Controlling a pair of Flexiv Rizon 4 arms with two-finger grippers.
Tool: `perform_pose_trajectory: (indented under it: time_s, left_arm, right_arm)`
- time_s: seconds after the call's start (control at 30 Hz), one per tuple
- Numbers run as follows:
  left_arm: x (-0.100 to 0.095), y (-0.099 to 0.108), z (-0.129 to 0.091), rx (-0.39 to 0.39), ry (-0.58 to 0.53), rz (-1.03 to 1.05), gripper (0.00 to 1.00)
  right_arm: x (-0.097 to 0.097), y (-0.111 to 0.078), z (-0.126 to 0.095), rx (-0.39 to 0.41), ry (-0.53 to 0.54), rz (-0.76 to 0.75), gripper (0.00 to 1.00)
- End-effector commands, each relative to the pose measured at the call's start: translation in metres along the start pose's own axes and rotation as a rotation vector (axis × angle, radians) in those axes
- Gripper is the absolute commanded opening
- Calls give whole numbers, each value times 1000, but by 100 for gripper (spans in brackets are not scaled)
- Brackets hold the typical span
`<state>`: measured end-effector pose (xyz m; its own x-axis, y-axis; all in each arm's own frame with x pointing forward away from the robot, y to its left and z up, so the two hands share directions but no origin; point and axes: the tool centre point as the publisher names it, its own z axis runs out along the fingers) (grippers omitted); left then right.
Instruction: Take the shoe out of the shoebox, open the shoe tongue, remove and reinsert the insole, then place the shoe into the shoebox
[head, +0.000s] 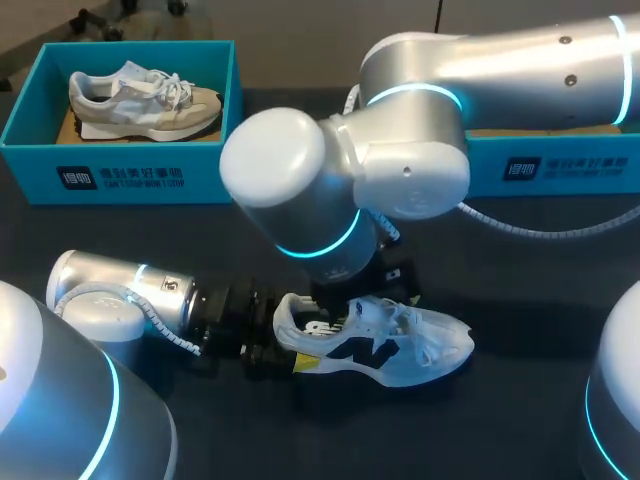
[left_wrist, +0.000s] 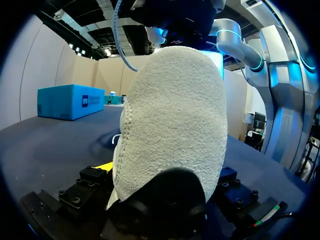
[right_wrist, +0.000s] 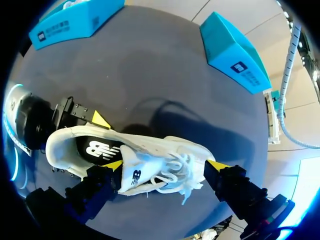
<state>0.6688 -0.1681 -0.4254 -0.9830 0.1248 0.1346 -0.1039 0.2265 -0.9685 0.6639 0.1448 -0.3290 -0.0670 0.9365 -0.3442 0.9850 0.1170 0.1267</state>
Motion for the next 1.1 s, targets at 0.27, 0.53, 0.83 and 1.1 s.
perform_pose_trajectory:
  time_s: [0.27,0.53,0.83,1.1]
  left_arm:
    - [1,5,-1,-2,-1,-1,0]
    - [1,5,-1,-2,-1,-1,0]
    - [1,5,-1,-2,-1,-1,0]
    - [1,5,-1,-2,-1,-1,0]
  right_arm:
    - [-23,-3,2,47,72,122,100]
    - [-21,-4,5,79,136,107,45]
    - [-16,-7,3,100,181,86,28]
    - [-15,-8,1,118,235,71,11]
